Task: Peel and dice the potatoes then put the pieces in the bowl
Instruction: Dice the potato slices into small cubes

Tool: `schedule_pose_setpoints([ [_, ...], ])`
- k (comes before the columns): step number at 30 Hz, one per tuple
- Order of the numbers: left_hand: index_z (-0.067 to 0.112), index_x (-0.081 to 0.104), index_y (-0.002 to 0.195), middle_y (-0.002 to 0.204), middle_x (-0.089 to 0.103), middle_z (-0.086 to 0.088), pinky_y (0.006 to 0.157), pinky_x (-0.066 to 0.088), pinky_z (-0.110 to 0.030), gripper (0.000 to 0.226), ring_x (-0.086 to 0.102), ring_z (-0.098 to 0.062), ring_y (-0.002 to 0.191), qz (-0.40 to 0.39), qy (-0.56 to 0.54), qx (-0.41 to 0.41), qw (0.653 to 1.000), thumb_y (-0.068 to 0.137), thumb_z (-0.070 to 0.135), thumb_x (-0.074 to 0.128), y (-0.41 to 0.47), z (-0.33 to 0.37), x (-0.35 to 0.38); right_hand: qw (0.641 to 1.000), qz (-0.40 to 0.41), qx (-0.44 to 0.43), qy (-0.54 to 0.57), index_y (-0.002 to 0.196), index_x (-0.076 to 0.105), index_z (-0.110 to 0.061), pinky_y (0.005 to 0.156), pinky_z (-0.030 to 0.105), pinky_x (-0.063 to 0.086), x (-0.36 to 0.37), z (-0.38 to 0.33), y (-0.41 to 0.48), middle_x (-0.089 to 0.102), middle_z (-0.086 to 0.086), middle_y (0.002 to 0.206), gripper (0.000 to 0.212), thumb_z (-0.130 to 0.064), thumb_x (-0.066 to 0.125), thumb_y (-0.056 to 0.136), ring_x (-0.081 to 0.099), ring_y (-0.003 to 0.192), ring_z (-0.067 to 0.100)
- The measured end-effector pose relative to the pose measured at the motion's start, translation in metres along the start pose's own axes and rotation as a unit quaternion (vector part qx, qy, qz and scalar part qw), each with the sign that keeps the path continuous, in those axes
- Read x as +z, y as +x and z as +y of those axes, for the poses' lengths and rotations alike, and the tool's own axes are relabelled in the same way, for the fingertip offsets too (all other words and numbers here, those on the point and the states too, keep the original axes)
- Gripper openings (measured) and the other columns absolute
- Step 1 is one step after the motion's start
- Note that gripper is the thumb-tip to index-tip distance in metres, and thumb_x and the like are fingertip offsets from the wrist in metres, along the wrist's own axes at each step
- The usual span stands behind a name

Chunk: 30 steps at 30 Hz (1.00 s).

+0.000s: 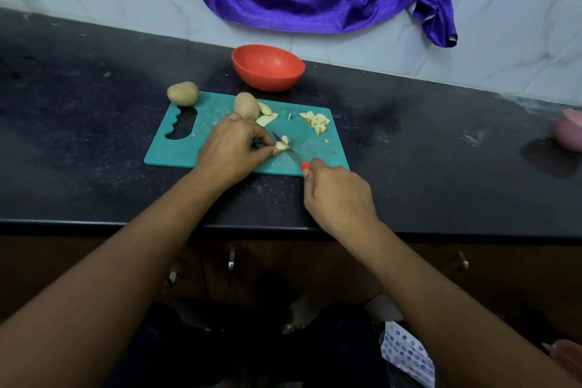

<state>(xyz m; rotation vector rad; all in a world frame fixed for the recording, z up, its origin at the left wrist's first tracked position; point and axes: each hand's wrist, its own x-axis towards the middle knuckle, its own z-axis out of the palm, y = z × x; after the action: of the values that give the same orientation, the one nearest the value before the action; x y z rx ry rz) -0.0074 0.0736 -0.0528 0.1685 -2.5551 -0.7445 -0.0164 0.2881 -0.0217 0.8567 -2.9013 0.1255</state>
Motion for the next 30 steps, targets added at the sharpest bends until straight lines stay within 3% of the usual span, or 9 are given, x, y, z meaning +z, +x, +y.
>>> schedule_pose_setpoints([
  [9, 0.038, 0.077, 0.103, 0.102, 0.069, 0.002, 0.088, 0.052, -0.04, 0.025, 0.054, -0.016, 0.106, 0.012, 0.017, 0.001, 1.0, 0.081, 0.05, 0.079, -0.0038, -0.0009, -0.001, 0.999, 0.021, 0.04, 0.008, 0.118, 0.051, -0.021, 0.057, 0.036, 0.045, 0.0022, -0.0039, -0.0051, 0.051, -0.005, 0.081, 0.034, -0.044, 0.027, 0.111, 0.051, 0.065, 0.012],
  [16, 0.043, 0.076, 0.094, 0.098, 0.068, 0.005, 0.083, 0.051, -0.036, 0.016, 0.054, -0.015, 0.098, 0.008, 0.018, -0.008, 1.0, 0.08, 0.051, 0.08, -0.0026, -0.0016, -0.0001, 1.0, 0.008, 0.011, 0.023, 0.119, 0.053, -0.022, 0.067, 0.04, 0.057, -0.0007, -0.0023, -0.0043, 0.059, -0.002, 0.091, 0.034, -0.046, 0.03, 0.11, 0.058, 0.075, 0.014],
  [25, 0.044, 0.075, 0.088, 0.096, 0.067, 0.004, 0.079, 0.045, -0.032, 0.011, 0.053, -0.015, 0.097, 0.012, 0.019, -0.006, 1.0, 0.08, 0.049, 0.081, -0.0011, -0.0042, 0.001, 1.0, 0.014, 0.001, 0.014, 0.116, 0.052, -0.023, 0.063, 0.038, 0.051, 0.0045, -0.0034, -0.0032, 0.056, -0.005, 0.085, 0.033, -0.046, 0.028, 0.11, 0.055, 0.071, 0.012],
  [30, 0.041, 0.077, 0.094, 0.097, 0.069, 0.004, 0.083, 0.05, -0.037, 0.012, 0.052, -0.015, 0.1, 0.006, 0.014, 0.002, 1.0, 0.082, 0.045, 0.08, -0.0032, -0.0028, -0.0021, 1.0, 0.011, -0.017, -0.001, 0.119, 0.053, -0.022, 0.065, 0.04, 0.053, 0.0039, -0.005, -0.0011, 0.057, -0.003, 0.086, 0.033, -0.043, 0.03, 0.11, 0.057, 0.074, 0.015],
])
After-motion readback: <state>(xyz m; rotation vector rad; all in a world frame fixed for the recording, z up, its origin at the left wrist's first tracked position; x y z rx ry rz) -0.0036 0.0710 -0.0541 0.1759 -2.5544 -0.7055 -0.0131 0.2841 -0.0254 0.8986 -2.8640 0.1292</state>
